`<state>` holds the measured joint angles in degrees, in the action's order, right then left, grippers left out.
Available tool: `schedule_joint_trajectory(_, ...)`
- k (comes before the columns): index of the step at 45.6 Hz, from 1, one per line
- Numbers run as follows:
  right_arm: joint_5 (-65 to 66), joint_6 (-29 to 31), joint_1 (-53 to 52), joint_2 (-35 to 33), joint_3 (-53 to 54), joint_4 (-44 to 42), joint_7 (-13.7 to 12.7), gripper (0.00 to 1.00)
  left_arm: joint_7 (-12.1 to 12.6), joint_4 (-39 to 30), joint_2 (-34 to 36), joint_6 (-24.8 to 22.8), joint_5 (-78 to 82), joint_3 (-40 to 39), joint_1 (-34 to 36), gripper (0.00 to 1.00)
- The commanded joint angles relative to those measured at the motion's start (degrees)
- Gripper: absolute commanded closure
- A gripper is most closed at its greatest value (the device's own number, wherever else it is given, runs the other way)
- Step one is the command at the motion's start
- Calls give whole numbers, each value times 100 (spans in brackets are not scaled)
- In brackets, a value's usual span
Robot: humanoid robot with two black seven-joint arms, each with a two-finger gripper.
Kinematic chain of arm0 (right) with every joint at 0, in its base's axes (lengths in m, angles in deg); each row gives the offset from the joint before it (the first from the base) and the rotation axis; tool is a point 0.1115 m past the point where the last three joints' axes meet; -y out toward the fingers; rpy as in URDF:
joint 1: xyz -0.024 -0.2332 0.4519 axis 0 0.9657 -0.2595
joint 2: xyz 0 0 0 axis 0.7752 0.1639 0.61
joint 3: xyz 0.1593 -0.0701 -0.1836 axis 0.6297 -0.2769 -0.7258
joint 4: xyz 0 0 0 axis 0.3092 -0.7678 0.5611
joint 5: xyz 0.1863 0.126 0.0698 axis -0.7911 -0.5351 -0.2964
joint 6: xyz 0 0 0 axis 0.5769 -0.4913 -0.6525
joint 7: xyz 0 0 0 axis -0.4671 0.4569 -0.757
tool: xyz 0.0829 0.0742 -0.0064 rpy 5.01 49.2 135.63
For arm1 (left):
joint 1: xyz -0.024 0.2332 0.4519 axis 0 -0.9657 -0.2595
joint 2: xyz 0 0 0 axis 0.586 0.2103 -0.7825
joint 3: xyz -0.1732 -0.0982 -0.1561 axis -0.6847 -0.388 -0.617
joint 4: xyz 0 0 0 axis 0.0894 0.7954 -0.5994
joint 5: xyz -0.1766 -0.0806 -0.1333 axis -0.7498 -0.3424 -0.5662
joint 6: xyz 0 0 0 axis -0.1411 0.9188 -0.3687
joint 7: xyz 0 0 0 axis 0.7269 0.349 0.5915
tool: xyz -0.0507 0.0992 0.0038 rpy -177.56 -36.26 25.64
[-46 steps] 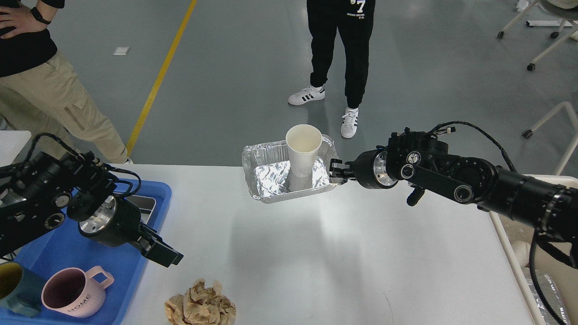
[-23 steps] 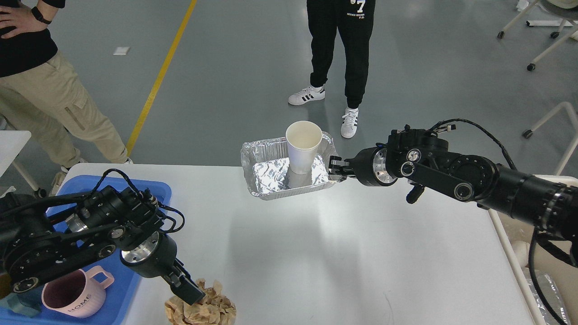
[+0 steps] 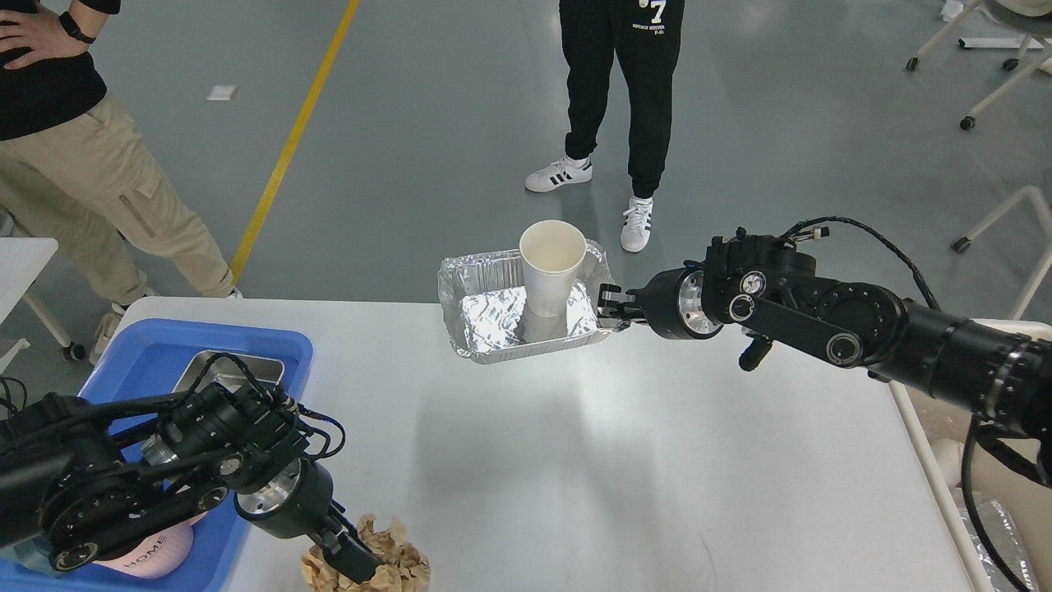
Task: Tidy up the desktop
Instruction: 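Reach the left gripper down to the brown crumpled paper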
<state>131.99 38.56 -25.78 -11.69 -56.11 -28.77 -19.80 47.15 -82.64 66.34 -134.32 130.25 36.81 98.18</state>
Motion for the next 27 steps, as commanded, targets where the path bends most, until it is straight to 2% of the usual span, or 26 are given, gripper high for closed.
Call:
schedule_joint_trajectory(1,0,-1,0,14,27,4,-6,100,-446,112,-35,377,83,8,-63,14)
schedule_joint_trajectory(7,0,-1,9,14,27,-5,2,100,-1360,112,44,746,680,113,-55,31)
schedule_joint_trajectory(11,0,-1,9,31,19,4,2,100,-1729,112,62,1176,892,219,-72,38)
schedule_joint_trajectory(16,9,-9,9,31,19,-5,2,100,-1765,121,123,1362,901,333,-28,54)
schedule_joint_trajectory(20,9,-1,9,40,19,-5,-6,100,-1835,121,264,1362,892,351,-37,81)
schedule_joint_trajectory(27,9,-1,0,67,19,-5,-7,100,-1976,121,378,1362,901,351,-28,94)
